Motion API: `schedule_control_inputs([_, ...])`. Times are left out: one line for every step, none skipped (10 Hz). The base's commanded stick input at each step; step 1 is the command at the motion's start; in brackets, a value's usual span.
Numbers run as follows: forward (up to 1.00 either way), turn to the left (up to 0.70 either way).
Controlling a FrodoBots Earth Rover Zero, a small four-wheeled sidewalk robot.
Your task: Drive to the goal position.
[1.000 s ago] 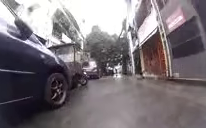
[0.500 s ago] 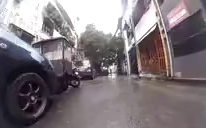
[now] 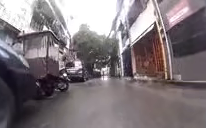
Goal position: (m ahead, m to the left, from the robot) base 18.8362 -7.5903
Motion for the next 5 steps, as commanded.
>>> schedule_control_inputs([0.99,0.0])
schedule_control_inputs([0.99,0.0])
schedule_control_inputs([0.99,0.0])
schedule_control_inputs([0.99,0.0])
schedule_control_inputs([0.99,0.33])
